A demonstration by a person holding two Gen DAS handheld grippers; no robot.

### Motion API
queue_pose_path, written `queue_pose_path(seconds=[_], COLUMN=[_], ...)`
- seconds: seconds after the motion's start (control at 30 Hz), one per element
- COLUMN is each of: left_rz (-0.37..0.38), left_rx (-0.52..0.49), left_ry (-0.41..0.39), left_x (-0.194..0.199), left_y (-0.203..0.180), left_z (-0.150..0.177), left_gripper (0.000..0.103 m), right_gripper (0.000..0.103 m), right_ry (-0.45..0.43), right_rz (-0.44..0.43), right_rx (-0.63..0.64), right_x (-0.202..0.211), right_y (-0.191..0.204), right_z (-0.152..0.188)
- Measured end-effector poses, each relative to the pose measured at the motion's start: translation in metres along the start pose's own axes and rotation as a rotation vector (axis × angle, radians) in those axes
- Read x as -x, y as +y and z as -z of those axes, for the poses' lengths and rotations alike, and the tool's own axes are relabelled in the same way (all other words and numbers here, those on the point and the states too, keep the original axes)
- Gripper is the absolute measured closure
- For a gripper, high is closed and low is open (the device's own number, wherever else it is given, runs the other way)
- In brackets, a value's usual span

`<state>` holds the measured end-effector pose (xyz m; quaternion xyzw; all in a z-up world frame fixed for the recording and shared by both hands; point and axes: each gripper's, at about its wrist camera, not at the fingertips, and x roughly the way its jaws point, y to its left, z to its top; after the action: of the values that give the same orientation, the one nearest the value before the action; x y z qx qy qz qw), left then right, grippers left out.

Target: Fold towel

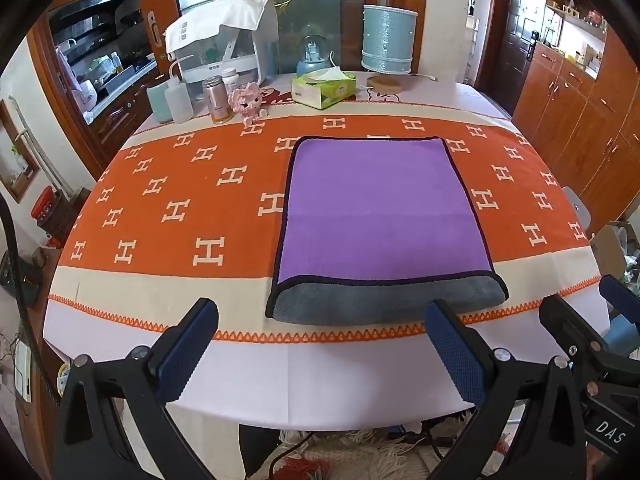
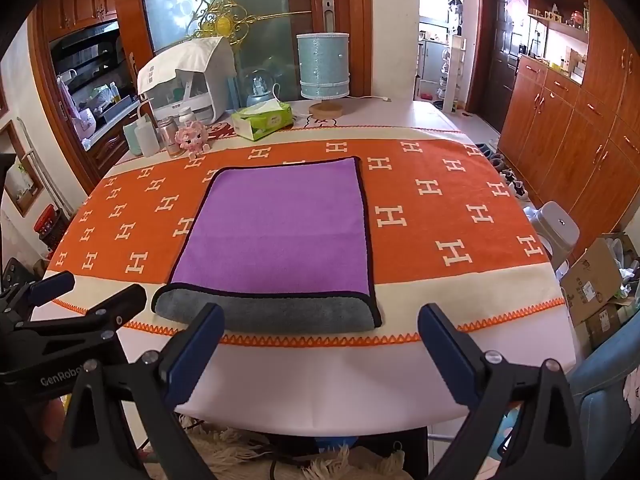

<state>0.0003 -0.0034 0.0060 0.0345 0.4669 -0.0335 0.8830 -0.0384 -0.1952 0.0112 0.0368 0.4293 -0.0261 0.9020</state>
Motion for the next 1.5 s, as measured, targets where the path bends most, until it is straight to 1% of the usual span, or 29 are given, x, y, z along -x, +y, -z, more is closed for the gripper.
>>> queue_pose_path(seconds=[0.4,0.9,1.5], left_rz=[0.011,0.011,0.013], left_rx=[0.002,0.015,0.018], left_ry=[0.001,0.002,0.011], left_x=[0.0023,0.0010,-0.0026], left_y=[0.0012,0.0039,0.0063], left_z=[-0.0002,-0.0023,-0.0036], left_gripper=[0.000,0.000,0.000], right_gripper=[0.005,0.005,0.005], right_ry=[-0.002,-0.010,-0.008], right_rz=[-0.013,-0.046,-0.050], right_rx=[0.003,-0.012,-0.013], right_x=[0.0007,0.0042,0.0034], right_y=[0.0067,-0.0008,-0.0011], right_z=[-0.0008,-0.0061,-0.0057])
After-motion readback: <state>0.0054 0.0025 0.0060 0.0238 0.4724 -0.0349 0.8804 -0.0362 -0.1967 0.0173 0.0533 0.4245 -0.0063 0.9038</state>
